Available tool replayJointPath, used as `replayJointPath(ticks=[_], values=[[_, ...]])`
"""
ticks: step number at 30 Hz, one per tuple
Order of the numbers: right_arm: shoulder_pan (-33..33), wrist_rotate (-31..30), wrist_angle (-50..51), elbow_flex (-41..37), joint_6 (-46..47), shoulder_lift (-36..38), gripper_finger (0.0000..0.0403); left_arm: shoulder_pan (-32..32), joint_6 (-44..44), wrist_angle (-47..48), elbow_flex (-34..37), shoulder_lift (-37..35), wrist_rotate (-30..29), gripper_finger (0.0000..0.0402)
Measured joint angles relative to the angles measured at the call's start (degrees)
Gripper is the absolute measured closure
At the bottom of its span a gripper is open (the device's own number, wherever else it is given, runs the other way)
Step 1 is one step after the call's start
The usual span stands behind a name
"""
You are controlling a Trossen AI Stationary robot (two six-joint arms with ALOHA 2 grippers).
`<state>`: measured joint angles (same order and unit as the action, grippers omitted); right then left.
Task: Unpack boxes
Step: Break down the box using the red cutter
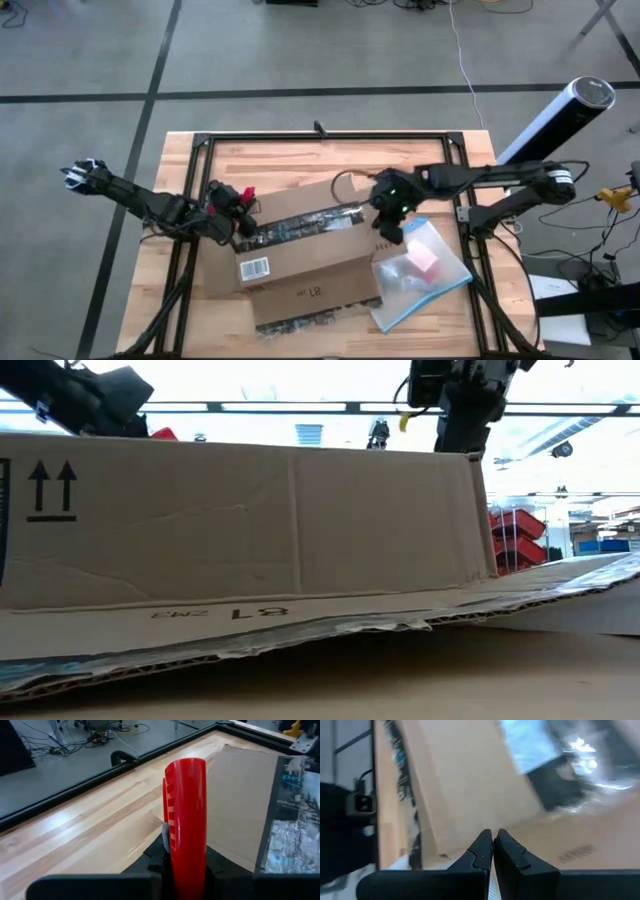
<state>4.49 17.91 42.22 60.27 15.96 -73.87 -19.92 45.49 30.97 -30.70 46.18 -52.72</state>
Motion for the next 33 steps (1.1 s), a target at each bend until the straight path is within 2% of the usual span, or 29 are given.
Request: replayJointPath(ticks=[5,10,14,20,27,33], values=[[3.92,-3.04,1.24,0.0,-1.16,5.2,0.0403,1.97,-1.37,-0.39,0.0,0.17,0.11,0.0372],[5.81,-3.06,-3.12,0.0,-2.83,5.27,0.0403,4.48,-5.66,-4.68,0.04,0.28,1.35,0.0372],[6.02,-2.94,-9.8,0.0,-4.1,3.11,0.0403,7.16,-11.79,-11.98,0.09,0.82,3.71,0.0372],[6.03,-2.91,-18.32,0.01,-5.97,-1.18,0.0403,11.67,-20.34,-22.46,0.11,2.93,11.08,0.0372],[7.03,-2.19,-26.06,0.11,-7.21,-5.14,0.0403,11.88,-24.67,-38.71,0.1,2.72,18.54,0.0372],[6.76,3.17,-31.71,0.2,-5.9,-9.78,0.0403,11.82,-25.09,-41.17,0.09,4.87,22.25,0.0372]])
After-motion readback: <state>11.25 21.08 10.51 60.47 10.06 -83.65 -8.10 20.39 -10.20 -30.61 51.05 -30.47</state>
